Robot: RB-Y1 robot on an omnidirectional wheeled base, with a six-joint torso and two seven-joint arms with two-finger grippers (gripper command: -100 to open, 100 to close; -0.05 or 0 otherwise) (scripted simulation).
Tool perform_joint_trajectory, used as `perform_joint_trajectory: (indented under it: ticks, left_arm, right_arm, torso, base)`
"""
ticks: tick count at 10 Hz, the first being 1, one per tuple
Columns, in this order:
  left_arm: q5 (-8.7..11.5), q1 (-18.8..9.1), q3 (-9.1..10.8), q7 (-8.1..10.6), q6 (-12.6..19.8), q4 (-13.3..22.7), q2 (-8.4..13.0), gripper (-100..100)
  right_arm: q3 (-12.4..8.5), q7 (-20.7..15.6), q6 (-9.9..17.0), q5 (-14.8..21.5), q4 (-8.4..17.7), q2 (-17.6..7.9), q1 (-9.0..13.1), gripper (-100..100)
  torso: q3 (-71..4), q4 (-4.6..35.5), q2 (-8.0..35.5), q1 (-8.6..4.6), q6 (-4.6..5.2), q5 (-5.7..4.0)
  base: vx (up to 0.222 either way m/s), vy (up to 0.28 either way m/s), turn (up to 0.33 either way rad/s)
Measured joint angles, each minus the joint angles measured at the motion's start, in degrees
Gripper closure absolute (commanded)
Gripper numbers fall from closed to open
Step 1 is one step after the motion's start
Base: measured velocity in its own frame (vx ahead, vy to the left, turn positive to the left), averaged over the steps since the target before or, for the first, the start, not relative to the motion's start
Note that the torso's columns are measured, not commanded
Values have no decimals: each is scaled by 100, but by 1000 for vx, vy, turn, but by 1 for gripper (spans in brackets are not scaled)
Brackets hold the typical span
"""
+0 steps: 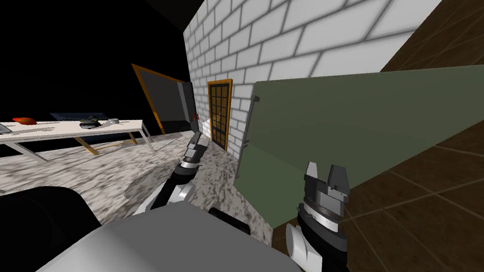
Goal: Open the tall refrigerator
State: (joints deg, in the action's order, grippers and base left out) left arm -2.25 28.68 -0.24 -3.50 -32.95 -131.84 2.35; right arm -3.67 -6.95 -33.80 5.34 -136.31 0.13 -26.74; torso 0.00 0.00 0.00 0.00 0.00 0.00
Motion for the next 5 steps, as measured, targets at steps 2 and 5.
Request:
perform_joint_trajectory:
  ticks: [2,5]
  left_arm:
    - [0,0,0,0,0,0,0,0]
    - [0,0,0,0,0,-1,0,0]
  right_arm:
    - [0,0,0,0,0,0,0,0]
    - [0,0,0,0,-1,0,0,0]
  torso:
    - [-1200,600,597,0,0,0]
    - [-3692,1846,1845,0,0,0]
  base:
    - [0,0,0]
    - [0,0,0]
